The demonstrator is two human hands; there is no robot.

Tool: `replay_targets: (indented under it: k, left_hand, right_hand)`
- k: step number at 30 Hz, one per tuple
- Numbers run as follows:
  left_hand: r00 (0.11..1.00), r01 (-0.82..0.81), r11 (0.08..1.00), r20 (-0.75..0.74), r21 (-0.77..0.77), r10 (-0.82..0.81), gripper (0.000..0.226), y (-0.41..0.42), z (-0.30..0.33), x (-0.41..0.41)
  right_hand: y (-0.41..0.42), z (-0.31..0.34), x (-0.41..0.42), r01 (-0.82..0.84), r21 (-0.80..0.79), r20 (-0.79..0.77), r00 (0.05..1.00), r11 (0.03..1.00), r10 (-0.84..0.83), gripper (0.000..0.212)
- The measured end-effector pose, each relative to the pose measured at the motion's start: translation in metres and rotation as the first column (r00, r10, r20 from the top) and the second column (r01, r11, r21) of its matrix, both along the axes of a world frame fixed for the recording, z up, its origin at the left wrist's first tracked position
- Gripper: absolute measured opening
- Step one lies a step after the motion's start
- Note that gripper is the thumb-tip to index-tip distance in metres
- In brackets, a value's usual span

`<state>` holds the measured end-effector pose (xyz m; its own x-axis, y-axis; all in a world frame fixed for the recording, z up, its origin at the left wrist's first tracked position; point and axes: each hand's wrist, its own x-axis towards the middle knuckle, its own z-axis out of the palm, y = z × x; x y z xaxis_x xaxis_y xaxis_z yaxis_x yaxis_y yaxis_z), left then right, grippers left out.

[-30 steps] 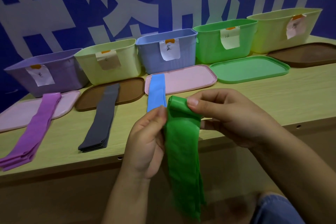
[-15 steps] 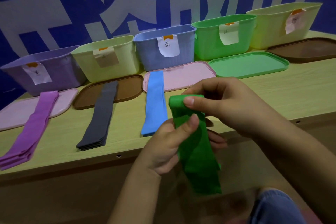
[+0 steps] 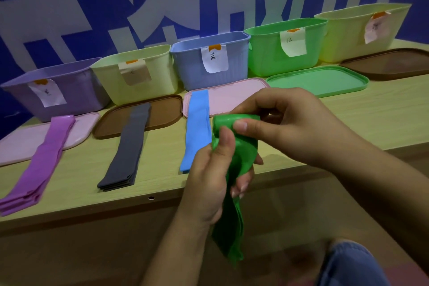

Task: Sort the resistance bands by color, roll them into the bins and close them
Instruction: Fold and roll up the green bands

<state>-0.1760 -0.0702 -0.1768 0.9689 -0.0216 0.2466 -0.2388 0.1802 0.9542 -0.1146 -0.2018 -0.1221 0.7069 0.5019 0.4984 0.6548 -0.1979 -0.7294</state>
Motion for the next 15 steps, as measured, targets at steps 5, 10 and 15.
replay_targets:
  k: [5,10,15]
  left_hand:
    - [0.98,-0.197,0.978,-0.004,0.075,0.197,0.074,-0.007,0.0,0.002]
    - [0.966,-0.243,0.967,-0.076,0.072,0.248,0.067,-0.01,-0.005,0.002]
    - [0.999,-0.043,0.999,-0.008,0.009,0.043,0.055,-0.001,-0.001,0.001]
  right_hand:
    - [0.006,-0.018,-0.007,0.138,0.022,0.375,0.917,0.99,-0.136,0.019]
    - [0.008,-0.032,-0.015,0.161,0.056,0.457,0.873,0.985,-0.169,0.015]
    - [-0.001,-0.024,-0.013,-0.08,0.087,0.044,0.996,0.993,0.077,0.023]
